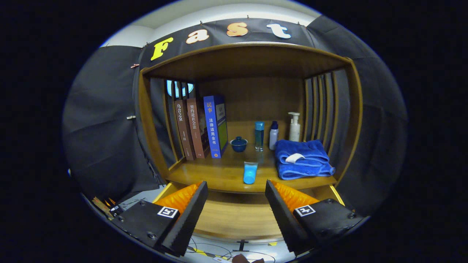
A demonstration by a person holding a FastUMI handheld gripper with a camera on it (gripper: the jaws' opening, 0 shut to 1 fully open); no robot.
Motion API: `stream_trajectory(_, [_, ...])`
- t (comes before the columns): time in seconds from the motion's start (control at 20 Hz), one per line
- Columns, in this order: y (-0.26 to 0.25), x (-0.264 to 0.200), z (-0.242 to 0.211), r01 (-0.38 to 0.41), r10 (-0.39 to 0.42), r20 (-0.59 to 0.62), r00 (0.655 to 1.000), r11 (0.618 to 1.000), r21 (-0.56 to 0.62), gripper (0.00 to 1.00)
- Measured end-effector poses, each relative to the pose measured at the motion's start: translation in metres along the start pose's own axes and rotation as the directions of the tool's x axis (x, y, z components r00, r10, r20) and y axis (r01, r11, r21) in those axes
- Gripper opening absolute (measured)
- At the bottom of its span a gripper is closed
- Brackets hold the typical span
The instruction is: Pull open the drawer, take out the items inside it, and place them on the countertop above the cabinet.
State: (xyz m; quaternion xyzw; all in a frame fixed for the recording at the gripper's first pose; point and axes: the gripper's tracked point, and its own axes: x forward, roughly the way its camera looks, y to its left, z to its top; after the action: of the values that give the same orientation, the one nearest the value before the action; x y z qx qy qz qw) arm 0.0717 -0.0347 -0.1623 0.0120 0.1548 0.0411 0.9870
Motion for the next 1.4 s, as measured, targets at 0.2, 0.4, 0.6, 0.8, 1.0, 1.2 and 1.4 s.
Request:
stream_trajectory(0.2, [-0.005,-0.026,-0.051,0.054,-0.054,0.074,0.996,0.999,-0.001,1.00])
stream_trajectory(0.4, [-0.011,-0.028,-0.117,0.092,-0.090,0.062,0.994,0.995,-0.026,1.00])
stream_trajectory(0.6, [-0.014,-0.009,-0.173,0.104,-0.103,-0.007,0.995,0.995,0.001,1.00])
stream_trajectory(0.8, [-0.015,-0.001,-0.183,0.132,-0.132,0.008,0.991,0.990,-0.049,1.00])
stream_trajectory(1.0, [-0.015,0.011,-0.171,0.139,-0.139,0.011,0.990,0.989,-0.047,1.00])
stream_trajectory(1.2, [-0.018,0.045,-0.164,0.145,-0.144,0.004,0.990,0.988,-0.045,1.00])
stream_trajectory(1.4, [-0.021,0.082,-0.156,0.153,-0.153,-0.005,0.988,0.987,-0.040,1.00])
